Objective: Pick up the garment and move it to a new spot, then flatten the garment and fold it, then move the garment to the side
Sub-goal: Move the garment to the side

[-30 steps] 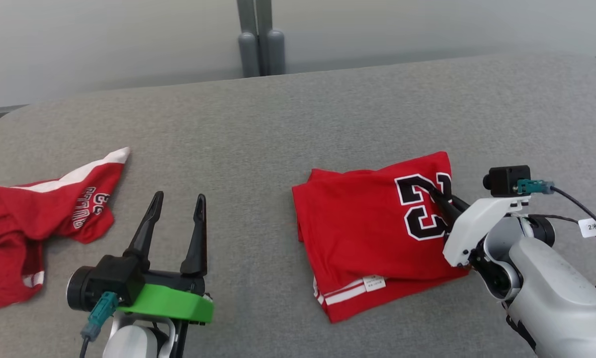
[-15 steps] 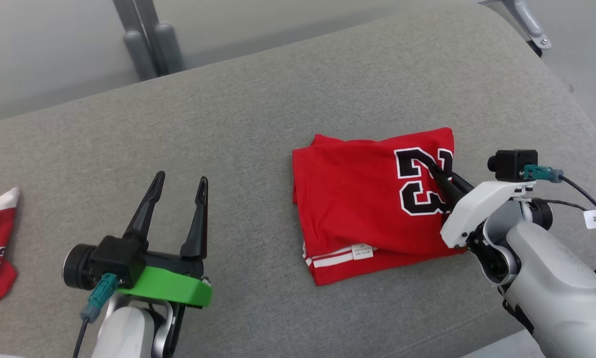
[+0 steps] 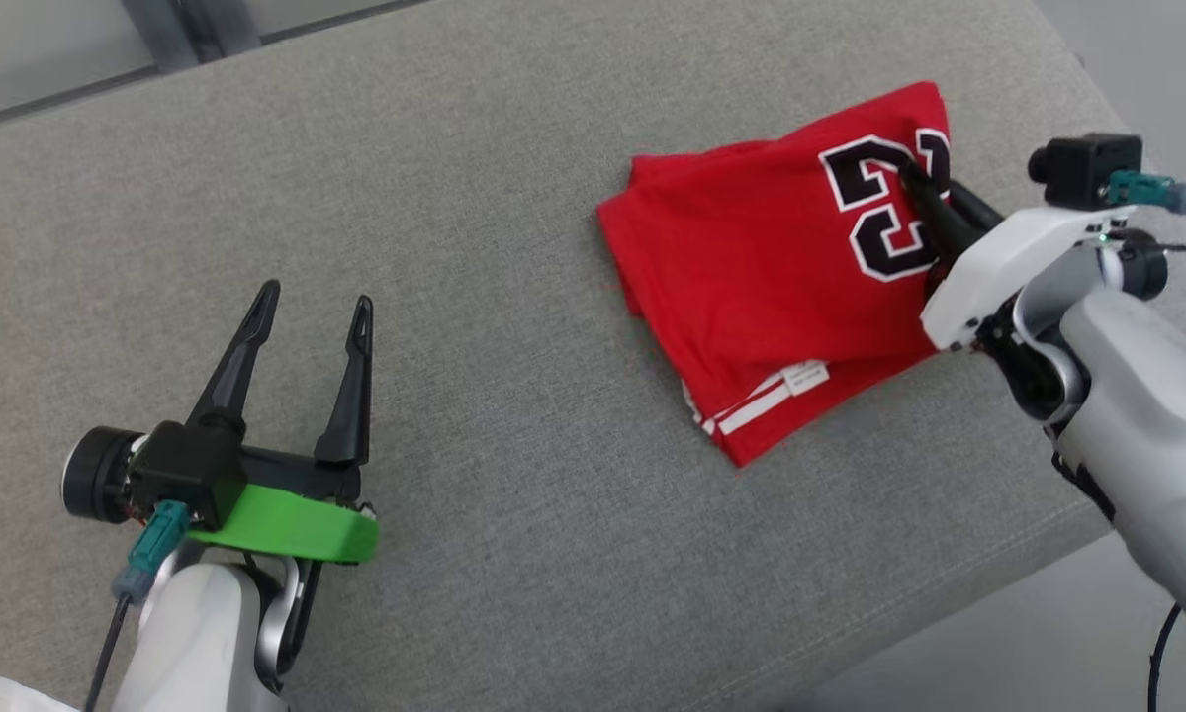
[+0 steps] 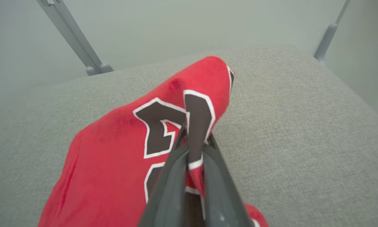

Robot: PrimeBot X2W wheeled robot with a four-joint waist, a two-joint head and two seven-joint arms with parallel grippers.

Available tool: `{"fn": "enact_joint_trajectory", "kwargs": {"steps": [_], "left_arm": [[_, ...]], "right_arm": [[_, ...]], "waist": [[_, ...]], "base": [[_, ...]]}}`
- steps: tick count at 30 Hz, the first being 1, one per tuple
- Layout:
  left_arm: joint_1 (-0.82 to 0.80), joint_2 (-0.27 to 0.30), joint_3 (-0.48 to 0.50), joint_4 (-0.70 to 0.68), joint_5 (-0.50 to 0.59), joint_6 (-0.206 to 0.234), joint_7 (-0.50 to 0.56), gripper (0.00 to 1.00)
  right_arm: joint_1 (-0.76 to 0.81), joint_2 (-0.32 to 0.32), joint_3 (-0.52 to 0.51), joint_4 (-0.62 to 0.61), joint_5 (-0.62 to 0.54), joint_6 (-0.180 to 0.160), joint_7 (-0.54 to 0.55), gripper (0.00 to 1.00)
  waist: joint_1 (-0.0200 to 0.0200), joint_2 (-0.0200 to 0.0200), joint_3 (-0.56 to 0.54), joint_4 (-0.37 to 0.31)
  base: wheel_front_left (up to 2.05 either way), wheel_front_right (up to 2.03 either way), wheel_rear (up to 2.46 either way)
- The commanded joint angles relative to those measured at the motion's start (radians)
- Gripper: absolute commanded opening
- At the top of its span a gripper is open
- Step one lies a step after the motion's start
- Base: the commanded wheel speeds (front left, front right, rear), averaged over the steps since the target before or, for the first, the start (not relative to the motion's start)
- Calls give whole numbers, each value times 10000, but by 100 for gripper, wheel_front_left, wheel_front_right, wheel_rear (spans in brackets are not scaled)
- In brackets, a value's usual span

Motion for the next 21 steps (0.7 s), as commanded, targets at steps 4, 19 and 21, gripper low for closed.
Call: {"fn": "enact_joint_trajectory", "kwargs": {"steps": [4,19,21], "left_arm": [[-464,305,-61,-231,129,-28,178,100],[-1068,697,-210,-1014,258,72,660,100],[-1126,739,-223,-1078,258,77,684,100]], "right_arm": [[-1080,-486,326,431,458,2,-356,0],[-3535,-2524,1590,2395,645,2,-643,0],[-3767,-2657,1773,2636,571,2,-651,0]], "waist": [[0,0,1063,288],[0,0,2575,1001],[0,0,2700,1050]], "base": [[0,0,0],[0,0,0],[0,0,0]]}}
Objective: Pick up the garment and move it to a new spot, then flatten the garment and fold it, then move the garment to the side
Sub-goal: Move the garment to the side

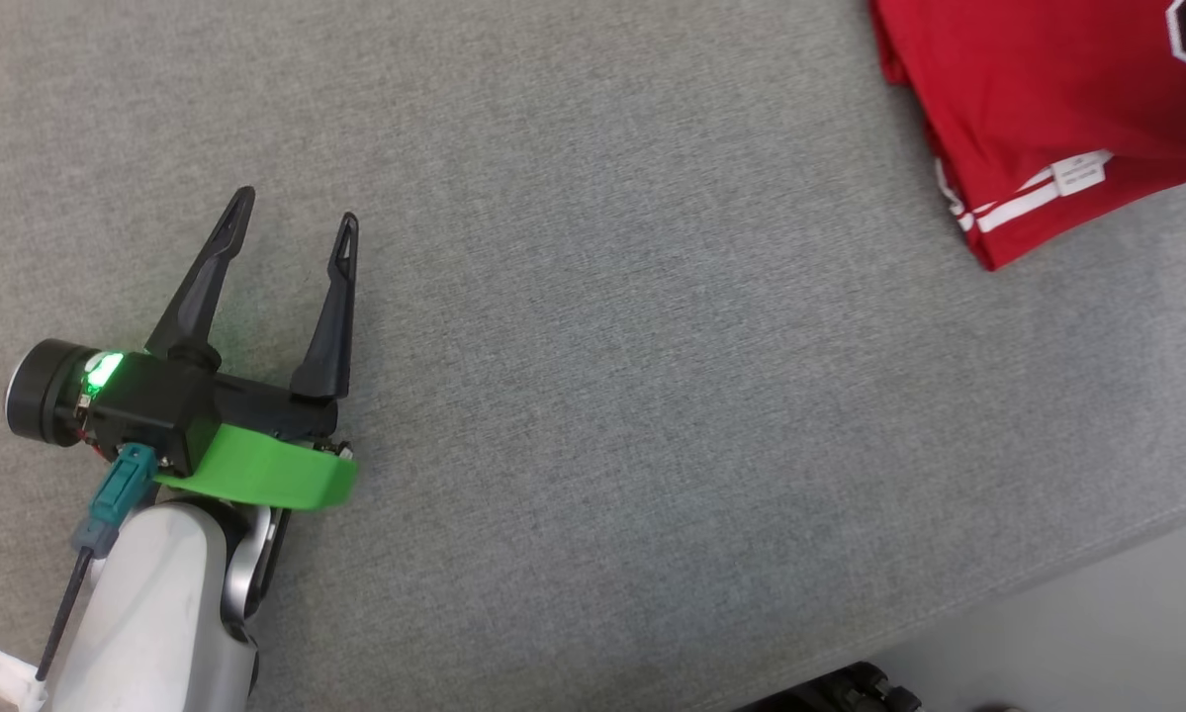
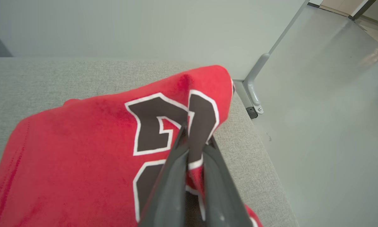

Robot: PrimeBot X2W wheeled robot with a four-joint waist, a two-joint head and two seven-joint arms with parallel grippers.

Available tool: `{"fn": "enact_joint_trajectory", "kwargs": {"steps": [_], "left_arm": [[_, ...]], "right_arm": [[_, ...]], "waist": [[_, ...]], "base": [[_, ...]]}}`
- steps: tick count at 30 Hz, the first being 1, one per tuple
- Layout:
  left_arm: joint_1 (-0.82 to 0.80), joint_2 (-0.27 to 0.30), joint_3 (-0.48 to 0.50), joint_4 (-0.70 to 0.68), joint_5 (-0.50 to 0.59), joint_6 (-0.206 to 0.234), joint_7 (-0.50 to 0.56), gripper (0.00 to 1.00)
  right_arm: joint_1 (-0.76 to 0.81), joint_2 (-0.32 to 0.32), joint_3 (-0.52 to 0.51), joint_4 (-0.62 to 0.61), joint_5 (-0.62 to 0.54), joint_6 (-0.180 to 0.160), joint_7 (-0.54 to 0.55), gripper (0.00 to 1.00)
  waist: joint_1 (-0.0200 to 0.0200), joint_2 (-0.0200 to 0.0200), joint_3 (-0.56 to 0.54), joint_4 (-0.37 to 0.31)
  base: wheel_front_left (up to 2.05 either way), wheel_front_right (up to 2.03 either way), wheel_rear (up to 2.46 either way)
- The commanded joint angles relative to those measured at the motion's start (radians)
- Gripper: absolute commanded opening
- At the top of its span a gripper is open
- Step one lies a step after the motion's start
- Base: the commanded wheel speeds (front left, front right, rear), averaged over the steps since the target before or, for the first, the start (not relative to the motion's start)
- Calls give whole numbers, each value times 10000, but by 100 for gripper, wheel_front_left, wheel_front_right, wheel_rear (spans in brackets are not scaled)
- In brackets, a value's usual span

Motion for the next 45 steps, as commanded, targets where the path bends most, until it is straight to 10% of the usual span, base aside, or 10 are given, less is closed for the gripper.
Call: {"fn": "enact_joint_trajectory", "kwargs": {"steps": [1,7,9,10,19,31,45], "left_arm": [[-230,95,-2,-66,88,49,25,100],[-280,97,-75,-79,60,97,20,100],[-292,93,-89,-21,25,98,-14,100],[-297,80,-95,19,5,106,-33,100],[-64,-116,-67,431,-243,218,-354,100],[1101,-273,875,802,-796,639,-708,100],[2950,-689,1820,352,-891,734,-710,100]], "right_arm": [[-250,-116,98,203,-58,2,-45,0],[-730,-218,524,1146,-422,0,-174,5],[-873,-160,514,1538,-529,0,-333,50],[-903,-111,506,1720,-559,0,-382,100],[-1337,234,169,2804,-1409,0,-796,100],[969,536,-2501,-1311,-3460,0,-784,100],[5671,2452,-4904,-5326,-4358,0,-786,100]], "waist": [[-1,0,351,249],[-1,0,476,397],[-1,0,465,436],[-1,0,441,451],[-1,0,-397,588],[-1,0,-2747,1137],[-1,0,-4844,1702]], "base": [[0,0,0],[0,0,0],[0,0,0],[0,0,0],[0,0,0],[0,0,0],[0,0,0]]}}
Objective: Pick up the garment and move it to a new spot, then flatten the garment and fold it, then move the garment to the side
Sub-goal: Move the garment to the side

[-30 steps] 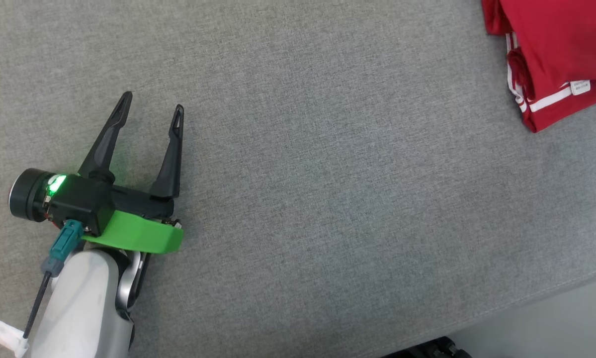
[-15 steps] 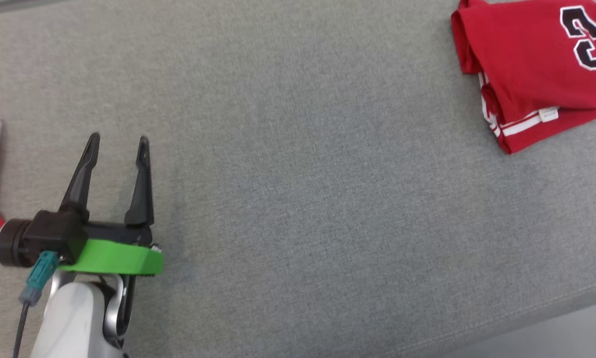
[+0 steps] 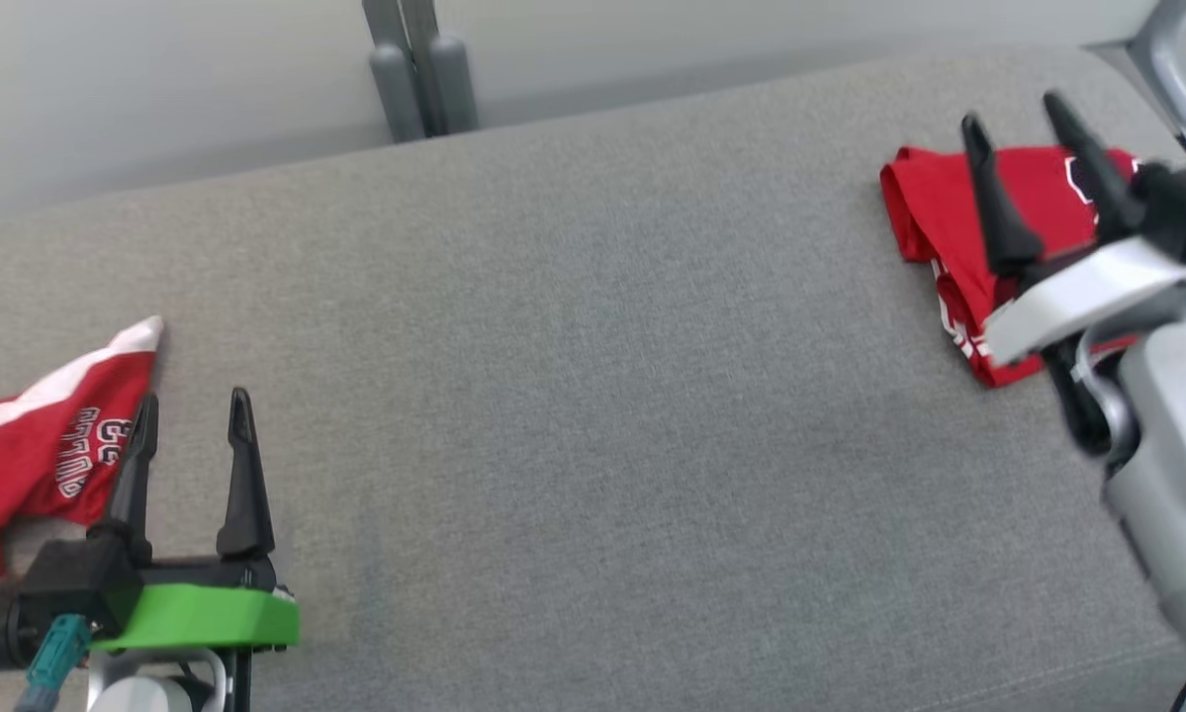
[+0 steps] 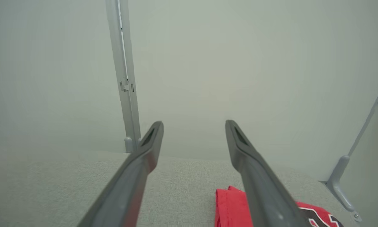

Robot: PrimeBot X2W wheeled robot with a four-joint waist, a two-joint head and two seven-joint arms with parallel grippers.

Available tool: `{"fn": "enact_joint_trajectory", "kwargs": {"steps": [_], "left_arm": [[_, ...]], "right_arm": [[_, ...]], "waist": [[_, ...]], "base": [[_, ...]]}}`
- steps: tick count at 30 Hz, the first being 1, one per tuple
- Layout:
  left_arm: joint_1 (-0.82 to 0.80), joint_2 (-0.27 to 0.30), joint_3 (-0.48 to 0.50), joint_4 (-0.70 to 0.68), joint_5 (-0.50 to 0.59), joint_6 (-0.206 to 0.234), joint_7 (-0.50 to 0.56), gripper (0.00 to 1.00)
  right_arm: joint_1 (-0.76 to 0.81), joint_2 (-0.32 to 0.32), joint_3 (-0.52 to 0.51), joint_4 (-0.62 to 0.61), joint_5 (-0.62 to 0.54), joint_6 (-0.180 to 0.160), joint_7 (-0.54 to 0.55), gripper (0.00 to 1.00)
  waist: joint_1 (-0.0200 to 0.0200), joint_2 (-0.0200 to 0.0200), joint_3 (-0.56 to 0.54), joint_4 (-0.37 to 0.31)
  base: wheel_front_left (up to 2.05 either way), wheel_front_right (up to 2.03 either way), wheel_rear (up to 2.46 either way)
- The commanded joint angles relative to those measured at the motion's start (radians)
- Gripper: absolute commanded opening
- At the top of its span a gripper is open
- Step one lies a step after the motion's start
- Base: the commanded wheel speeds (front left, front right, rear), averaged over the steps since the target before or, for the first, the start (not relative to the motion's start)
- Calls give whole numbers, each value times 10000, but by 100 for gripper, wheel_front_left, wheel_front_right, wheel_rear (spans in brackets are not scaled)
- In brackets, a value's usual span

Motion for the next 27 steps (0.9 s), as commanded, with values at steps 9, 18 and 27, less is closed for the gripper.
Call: {"fn": "enact_joint_trajectory", "kwargs": {"steps": [9,18,27], "left_arm": [[889,-383,360,232,169,-4,-38,100],[1041,-602,470,456,618,-125,-37,100],[672,-771,486,824,892,-354,-37,100]], "right_arm": [[2585,849,-516,-1124,-100,-3,-27,100],[4496,1964,-1862,-1900,-1119,-2,-27,100],[4689,2567,-2206,-1903,-1843,-2,-28,100]], "waist": [[1,0,-1195,618],[1,0,-1308,891],[1,0,-1309,912]], "base": [[0,0,0],[0,0,0],[0,0,0]]}}
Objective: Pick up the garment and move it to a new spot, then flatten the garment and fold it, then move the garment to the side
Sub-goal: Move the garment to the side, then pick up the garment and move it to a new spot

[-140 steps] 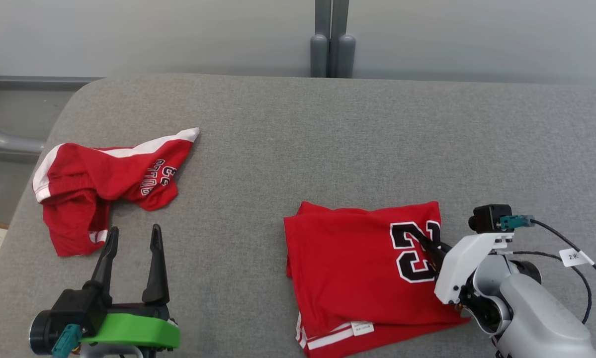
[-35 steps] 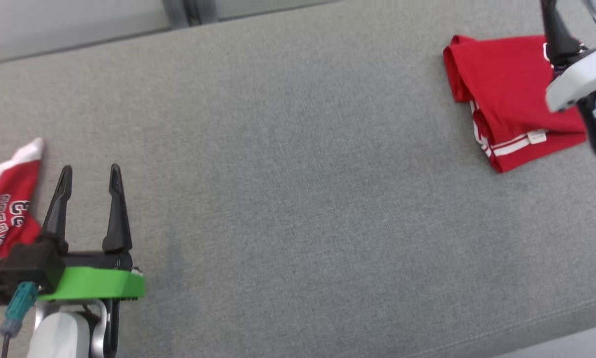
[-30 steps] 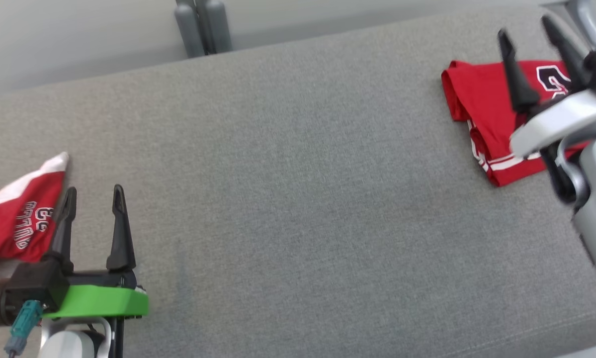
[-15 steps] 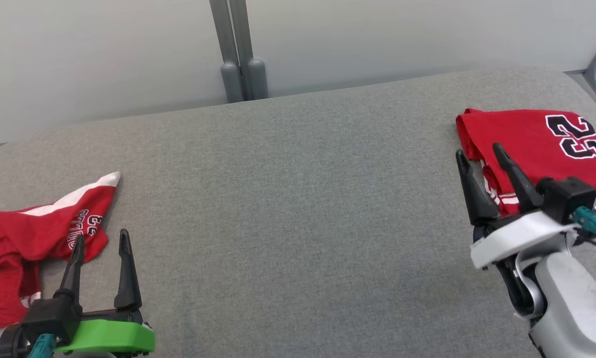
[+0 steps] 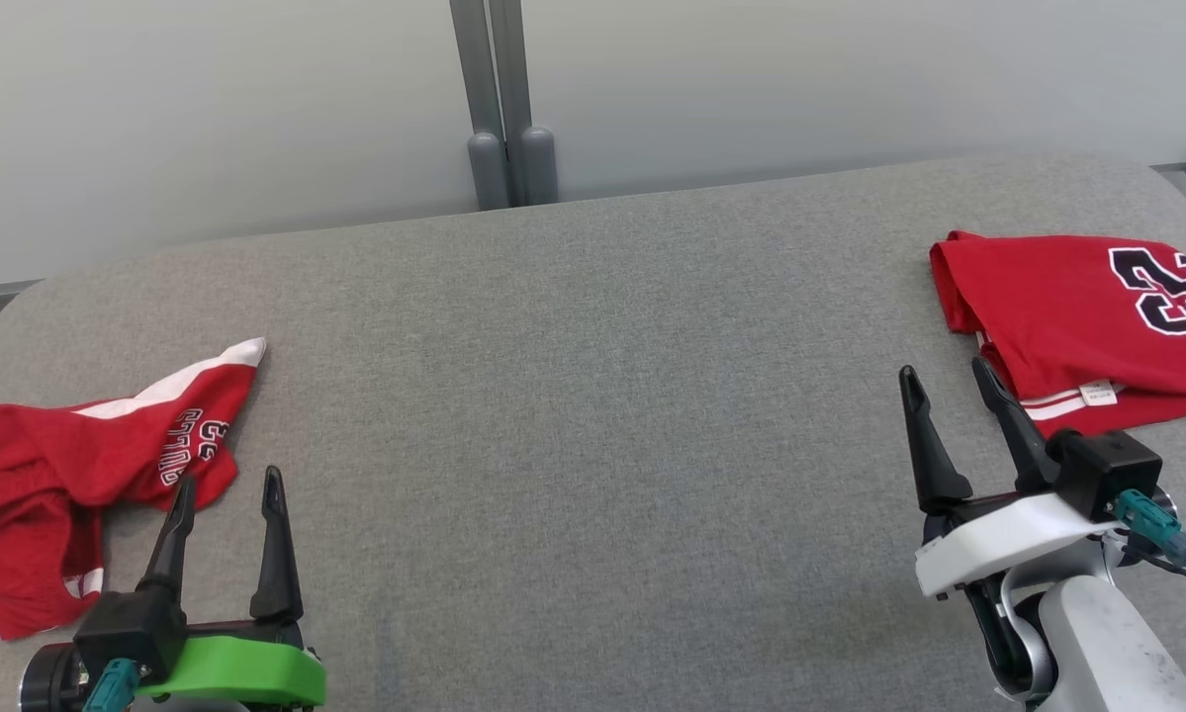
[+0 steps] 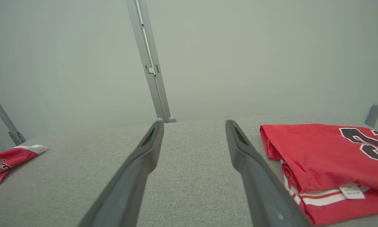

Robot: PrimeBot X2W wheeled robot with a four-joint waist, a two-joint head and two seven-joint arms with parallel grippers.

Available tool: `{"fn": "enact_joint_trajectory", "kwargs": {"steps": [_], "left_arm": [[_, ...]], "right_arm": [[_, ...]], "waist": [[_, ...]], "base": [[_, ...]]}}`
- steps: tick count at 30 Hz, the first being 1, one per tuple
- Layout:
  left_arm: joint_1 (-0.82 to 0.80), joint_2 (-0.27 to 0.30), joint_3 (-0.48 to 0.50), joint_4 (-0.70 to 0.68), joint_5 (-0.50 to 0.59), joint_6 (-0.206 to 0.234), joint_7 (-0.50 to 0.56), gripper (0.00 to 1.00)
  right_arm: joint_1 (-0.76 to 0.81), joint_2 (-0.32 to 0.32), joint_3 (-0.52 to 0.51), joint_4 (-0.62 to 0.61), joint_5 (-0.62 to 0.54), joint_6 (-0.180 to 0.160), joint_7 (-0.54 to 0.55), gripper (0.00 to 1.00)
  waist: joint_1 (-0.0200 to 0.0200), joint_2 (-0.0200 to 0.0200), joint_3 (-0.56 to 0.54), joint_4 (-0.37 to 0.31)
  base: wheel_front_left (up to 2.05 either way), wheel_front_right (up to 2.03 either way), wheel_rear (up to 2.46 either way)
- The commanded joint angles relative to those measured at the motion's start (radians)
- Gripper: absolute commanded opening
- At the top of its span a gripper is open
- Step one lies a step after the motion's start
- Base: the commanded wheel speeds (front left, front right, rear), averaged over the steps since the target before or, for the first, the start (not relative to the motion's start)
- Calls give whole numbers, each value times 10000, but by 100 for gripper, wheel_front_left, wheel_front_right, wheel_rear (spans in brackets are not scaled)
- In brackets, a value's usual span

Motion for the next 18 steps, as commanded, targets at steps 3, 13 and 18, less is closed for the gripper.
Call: {"fn": "enact_joint_trajectory", "kwargs": {"steps": [3,13,18], "left_arm": [[-250,-71,1,131,128,-115,-26,100],[-331,-162,89,203,249,-198,-26,100],[-358,-190,119,226,247,-259,-26,100]], "right_arm": [[-172,60,111,-43,-81,-2,-28,100],[-268,35,267,225,-90,-2,-28,100],[-320,23,330,319,-44,-2,-28,100]], "waist": [[1,0,19,-8],[1,0,27,-11],[1,0,34,-26]], "base": [[0,0,0],[0,0,0],[0,0,0]]}}
